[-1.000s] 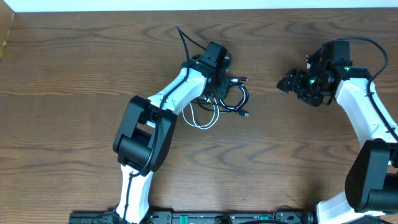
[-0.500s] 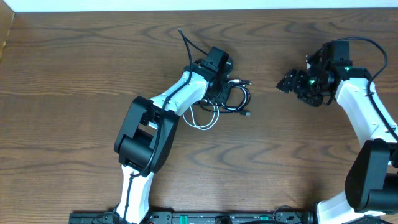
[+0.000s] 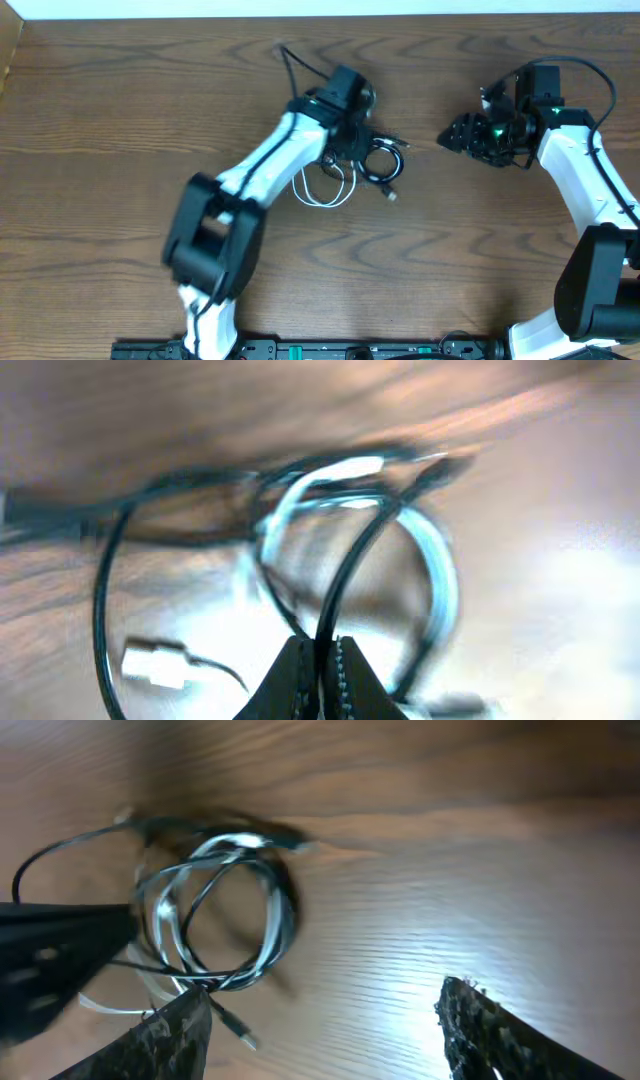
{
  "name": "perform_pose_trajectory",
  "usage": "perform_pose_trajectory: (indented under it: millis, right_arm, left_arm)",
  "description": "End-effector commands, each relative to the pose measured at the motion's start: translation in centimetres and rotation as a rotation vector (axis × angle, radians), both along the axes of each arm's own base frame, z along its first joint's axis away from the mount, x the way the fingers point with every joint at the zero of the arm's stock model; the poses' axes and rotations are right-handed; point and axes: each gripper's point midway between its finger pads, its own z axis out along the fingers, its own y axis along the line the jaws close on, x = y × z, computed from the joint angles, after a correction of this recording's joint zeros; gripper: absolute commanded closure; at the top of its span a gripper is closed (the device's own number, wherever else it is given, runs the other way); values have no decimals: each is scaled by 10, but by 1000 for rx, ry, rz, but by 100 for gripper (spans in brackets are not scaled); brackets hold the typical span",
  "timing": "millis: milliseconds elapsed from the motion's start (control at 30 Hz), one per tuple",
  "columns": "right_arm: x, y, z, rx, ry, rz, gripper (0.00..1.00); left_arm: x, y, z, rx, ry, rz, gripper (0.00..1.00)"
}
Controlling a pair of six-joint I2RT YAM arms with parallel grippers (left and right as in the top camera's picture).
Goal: Untangle cables
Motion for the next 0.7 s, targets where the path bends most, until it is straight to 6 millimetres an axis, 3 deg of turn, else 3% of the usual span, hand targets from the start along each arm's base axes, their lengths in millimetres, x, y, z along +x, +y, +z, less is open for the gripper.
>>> perform_pose_trajectory:
  millis: [0,100,233,467,667]
  right_arm:
    - [-2,32,16,126,-71,138,30]
    - [0,44,22,158,-101,173,28]
    - [1,53,24,159,-116,195,27]
    - [-3,70,25,161,-122,238,25]
    - [-3,66,23,150,-129,242,27]
  left_arm:
    - [-15,-15,84,-239,-10,-22,93]
    - [-28,-15,102,-319,38,-51,93]
    - [-29,-12,101,-315,51,-45,93]
    - [-16,-16,117,-413,43,-12,93]
    - [-4,-4,128,-467,47,43,93]
